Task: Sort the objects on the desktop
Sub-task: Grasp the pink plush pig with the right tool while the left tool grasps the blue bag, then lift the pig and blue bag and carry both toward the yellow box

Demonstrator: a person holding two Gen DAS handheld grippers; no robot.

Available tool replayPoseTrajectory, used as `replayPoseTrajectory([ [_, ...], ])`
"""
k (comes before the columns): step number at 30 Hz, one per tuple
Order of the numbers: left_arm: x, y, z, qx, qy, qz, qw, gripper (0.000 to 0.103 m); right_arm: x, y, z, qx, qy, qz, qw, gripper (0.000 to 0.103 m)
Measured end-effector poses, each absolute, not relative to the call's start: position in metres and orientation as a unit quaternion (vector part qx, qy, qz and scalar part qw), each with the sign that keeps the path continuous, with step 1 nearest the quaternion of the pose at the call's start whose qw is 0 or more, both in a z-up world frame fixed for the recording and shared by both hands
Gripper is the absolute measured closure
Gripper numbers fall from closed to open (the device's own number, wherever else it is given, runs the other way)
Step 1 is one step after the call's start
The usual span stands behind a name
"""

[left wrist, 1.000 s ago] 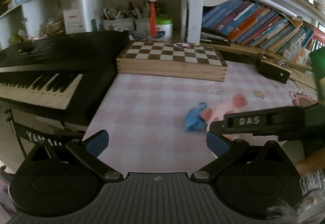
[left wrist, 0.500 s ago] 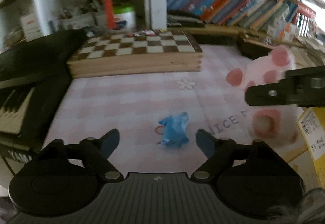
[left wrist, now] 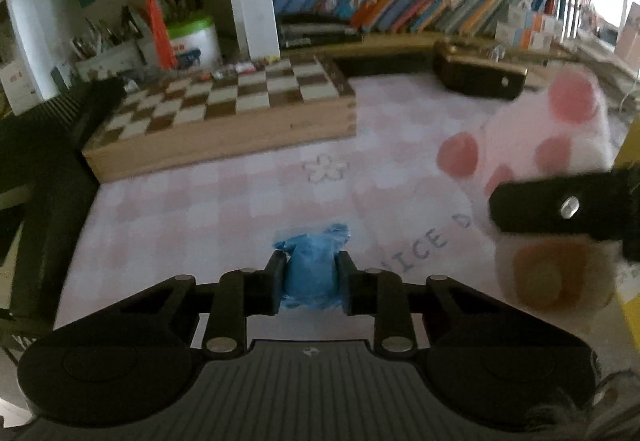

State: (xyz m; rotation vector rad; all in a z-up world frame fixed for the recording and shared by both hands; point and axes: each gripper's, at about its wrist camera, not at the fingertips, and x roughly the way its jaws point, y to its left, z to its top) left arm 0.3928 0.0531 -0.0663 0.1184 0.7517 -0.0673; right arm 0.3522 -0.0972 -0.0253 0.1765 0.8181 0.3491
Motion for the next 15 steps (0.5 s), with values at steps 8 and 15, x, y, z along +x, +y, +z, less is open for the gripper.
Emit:
replayPoseTrajectory([
  [8, 0.350, 0.067, -0.024, 0.012, 0.329, -0.032, 0.944, 0.079, 0.331, -0.095, -0.014, 0.083, 0.379, 0.171, 0.905, 0.039],
  [15, 0.303, 0.080, 0.004, -0.029, 0.299, -0.033, 0.953, 0.079, 0.302, -0.093, 0.002, 0.077, 0.354, 0.171, 0.916, 0.039],
])
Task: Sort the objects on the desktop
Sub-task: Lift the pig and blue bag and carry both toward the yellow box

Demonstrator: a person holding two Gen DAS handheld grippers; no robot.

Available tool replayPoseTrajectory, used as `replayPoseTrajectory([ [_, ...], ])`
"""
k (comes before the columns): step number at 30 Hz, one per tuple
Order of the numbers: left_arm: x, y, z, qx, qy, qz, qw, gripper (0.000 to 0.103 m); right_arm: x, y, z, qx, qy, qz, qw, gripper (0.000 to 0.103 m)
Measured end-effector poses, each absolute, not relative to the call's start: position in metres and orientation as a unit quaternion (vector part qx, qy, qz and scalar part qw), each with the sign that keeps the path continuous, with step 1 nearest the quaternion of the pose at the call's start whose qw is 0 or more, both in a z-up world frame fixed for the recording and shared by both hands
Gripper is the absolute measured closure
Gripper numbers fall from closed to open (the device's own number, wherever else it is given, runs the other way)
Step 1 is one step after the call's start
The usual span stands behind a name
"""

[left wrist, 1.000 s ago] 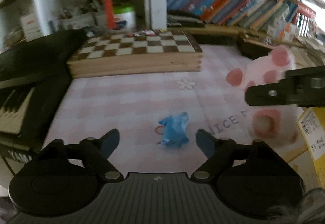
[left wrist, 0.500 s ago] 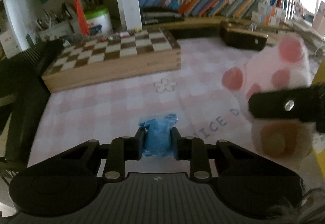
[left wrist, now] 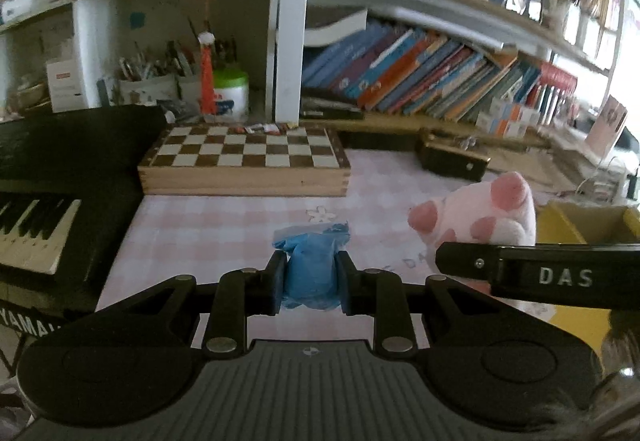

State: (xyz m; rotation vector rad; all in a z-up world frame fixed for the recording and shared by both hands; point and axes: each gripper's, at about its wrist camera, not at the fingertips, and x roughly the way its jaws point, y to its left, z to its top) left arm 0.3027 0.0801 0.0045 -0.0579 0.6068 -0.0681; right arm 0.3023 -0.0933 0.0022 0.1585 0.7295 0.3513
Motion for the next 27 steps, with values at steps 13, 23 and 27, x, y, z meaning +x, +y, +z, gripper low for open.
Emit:
replayPoseTrajectory([
  [13, 0.207, 0.097, 0.032, -0.062, 0.272, -0.071, 0.958, 0.079, 0.227, -0.108, 0.026, 0.039, 0.330, 0.184, 0.925, 0.039],
  [23, 0.155, 0.102, 0.028, -0.072, 0.280, -0.094, 0.953, 0.079, 0.167, -0.105, 0.019, 0.043, 0.358, 0.195, 0.912, 0.039],
  [27, 0.132, 0.101, 0.023, -0.074, 0.292, -0.106, 0.948, 0.079, 0.142, -0.102, 0.014, 0.035, 0.369, 0.207, 0.905, 0.039],
])
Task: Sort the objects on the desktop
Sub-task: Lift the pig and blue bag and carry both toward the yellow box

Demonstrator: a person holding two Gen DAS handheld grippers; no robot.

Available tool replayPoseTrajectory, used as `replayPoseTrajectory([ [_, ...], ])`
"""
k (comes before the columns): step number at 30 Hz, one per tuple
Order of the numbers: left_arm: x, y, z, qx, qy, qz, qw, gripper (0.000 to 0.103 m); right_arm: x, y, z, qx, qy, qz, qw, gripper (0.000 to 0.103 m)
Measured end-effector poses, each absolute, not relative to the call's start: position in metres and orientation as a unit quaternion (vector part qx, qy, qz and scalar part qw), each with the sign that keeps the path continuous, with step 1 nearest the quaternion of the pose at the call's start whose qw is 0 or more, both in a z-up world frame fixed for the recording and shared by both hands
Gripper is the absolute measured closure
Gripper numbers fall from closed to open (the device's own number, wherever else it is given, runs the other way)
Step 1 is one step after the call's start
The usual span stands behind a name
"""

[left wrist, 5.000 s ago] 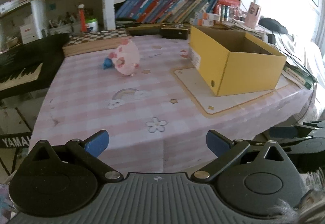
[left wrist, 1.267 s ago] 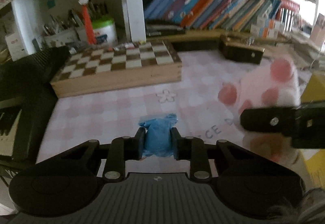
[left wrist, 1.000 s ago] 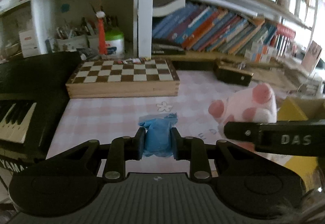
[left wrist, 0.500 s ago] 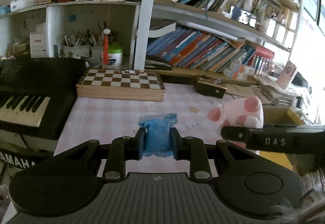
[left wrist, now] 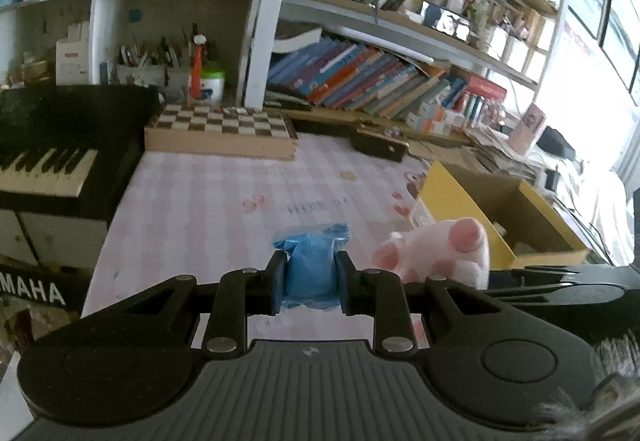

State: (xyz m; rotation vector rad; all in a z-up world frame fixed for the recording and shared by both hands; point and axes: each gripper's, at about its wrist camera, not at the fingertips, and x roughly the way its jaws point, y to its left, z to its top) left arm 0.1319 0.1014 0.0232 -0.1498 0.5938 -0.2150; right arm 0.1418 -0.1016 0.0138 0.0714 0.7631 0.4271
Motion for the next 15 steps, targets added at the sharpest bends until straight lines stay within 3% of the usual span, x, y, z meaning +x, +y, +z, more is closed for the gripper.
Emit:
replayPoseTrajectory([
  [15, 0.064, 0.099, 0.011, -0.061, 0.319, -0.138, 0.936, 0.080, 0.067, -0.106, -0.003, 0.046, 0.398, 0.187, 0.897, 0.039],
])
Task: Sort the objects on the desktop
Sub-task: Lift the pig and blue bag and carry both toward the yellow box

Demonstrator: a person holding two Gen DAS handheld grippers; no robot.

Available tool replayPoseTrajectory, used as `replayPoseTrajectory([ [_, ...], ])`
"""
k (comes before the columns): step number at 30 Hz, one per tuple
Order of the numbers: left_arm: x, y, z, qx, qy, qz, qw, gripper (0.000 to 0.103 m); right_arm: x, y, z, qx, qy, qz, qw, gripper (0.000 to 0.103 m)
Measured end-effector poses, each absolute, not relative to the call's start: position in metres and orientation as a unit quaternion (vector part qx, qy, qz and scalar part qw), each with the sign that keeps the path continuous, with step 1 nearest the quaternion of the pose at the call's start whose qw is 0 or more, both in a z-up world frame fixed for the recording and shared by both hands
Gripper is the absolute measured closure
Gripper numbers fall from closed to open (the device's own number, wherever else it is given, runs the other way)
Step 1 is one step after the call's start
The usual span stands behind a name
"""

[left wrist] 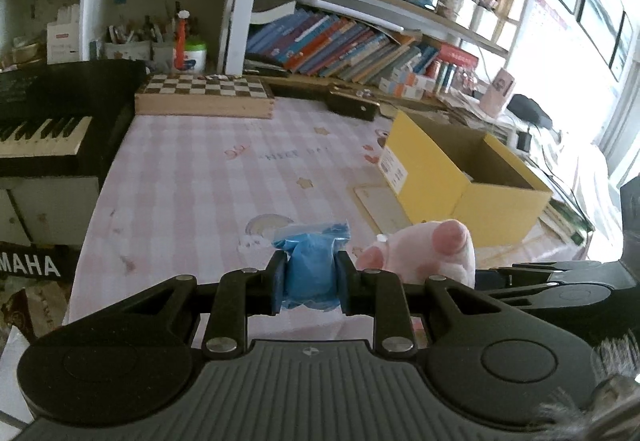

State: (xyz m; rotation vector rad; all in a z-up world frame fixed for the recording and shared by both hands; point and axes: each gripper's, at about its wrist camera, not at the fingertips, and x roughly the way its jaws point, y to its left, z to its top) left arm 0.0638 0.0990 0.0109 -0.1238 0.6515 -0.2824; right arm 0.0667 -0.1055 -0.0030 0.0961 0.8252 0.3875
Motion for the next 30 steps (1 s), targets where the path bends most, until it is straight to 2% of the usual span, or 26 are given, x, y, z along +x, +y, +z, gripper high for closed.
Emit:
replayPoseTrajectory([
  [30, 0.049, -0.001, -0.007, -0.006, 0.352, -0.319, 0.880, 0.080, -0.010, -0.198, -0.017, 0.119, 0.420, 0.011, 0.900, 0.039],
])
